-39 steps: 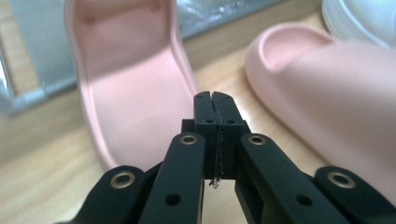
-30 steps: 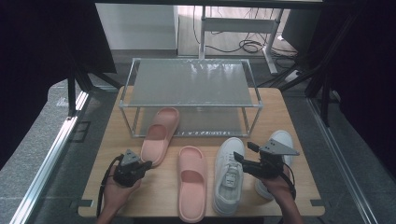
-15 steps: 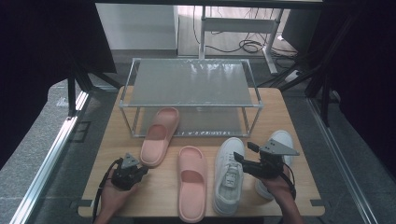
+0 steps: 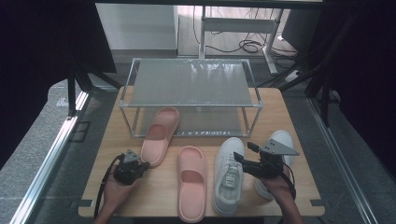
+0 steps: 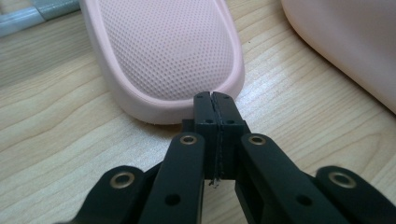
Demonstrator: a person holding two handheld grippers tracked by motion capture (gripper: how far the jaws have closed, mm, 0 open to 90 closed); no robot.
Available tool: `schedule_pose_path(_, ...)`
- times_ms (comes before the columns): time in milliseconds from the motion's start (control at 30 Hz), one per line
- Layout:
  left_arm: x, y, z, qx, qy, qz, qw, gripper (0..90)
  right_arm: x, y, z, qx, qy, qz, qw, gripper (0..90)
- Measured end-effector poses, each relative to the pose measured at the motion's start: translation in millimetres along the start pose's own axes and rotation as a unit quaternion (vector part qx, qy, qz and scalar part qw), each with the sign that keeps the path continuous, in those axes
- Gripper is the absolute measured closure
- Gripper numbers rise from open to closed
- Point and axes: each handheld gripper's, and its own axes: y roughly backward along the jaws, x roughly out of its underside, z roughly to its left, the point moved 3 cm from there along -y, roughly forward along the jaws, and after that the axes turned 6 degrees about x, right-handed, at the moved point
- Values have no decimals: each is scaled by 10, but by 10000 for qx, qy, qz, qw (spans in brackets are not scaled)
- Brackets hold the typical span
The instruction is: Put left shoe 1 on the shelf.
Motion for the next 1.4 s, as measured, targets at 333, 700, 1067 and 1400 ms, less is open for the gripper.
schedule_pose_path(333,-98,4,2,-41,-54,-99,9999,897,0,-10,13,-14,12,14,10000,339)
schedule_pose_path(700,-128,0,-1,-66,-113,-122,9998,893,0,-6,6,-7,20,9,10000,339)
schedule_pose_path(1067,13,-16,6,41,-6,68,10000,891,1,7,-10,16,-10,-3,10000,340)
schedule_pose_path(1400,-25,-56,47,74,72,-7,9999,894,5,-23,9,5,30,28,10000,340)
